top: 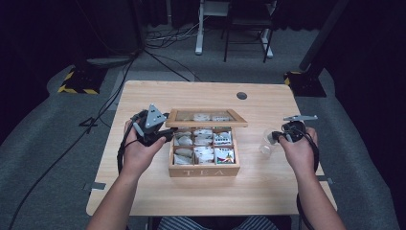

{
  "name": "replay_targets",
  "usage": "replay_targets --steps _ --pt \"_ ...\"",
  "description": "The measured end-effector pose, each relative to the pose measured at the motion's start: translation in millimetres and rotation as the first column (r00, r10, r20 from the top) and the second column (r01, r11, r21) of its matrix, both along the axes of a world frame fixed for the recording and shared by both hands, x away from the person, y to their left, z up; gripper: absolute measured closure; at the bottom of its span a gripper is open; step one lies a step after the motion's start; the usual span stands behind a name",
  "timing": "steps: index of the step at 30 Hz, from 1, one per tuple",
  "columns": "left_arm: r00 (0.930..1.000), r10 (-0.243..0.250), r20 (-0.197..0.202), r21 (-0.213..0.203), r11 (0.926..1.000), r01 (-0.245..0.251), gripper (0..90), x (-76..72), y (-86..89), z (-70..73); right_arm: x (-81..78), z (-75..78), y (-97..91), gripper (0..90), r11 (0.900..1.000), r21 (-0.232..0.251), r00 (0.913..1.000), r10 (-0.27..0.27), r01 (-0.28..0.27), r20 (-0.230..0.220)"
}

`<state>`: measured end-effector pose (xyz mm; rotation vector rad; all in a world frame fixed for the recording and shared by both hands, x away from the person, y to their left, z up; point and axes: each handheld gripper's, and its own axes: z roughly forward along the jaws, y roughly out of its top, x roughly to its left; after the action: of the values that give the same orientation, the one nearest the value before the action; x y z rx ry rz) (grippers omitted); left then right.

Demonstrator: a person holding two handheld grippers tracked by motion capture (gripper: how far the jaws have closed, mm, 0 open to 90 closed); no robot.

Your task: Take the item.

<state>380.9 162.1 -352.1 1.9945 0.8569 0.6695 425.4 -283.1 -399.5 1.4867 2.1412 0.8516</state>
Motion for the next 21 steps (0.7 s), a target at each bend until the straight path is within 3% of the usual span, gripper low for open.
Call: replay_targets --steps 2,5,10,15,21 --pt "1.0000 -0.001 -0.001 -0.002 1.0000 0.001 50.1 0.1 0.1 0.0 0.6 -2.0 0.2 86.1 1.0000 -0.002 1.0000 0.000 0.000 -0.001" --pt "1.0000 0.000 -0.001 -0.004 1.0000 0.000 50.1 0.1 0.0 -0.1 1.1 -3.4 0.7 73.9 1.0000 -0.001 0.9999 0.000 0.000 0.011" --pt "1.0000 -0.002 -0.003 -0.002 1.0000 0.002 50.0 0.0 0.2 -0.3 0.7 -2.3 -0.3 65.8 1.0000 -0.001 0.9994 -0.005 0.005 0.035" --pt "1.0000 -0.002 -0.002 -0.004 1.0000 0.002 49.9 0.5 0.4 -0.1 0.1 -0.4 -4.4 55.3 0.9999 -0.001 0.9968 -0.010 0.010 0.079" --pt "1.0000 -0.001 -0.005 -0.001 1.0000 0.001 49.3 1.6 -0.6 -1.0 -0.1 1.5 -17.9 43.4 0.9993 0.032 0.9900 -0.025 0.020 0.139"
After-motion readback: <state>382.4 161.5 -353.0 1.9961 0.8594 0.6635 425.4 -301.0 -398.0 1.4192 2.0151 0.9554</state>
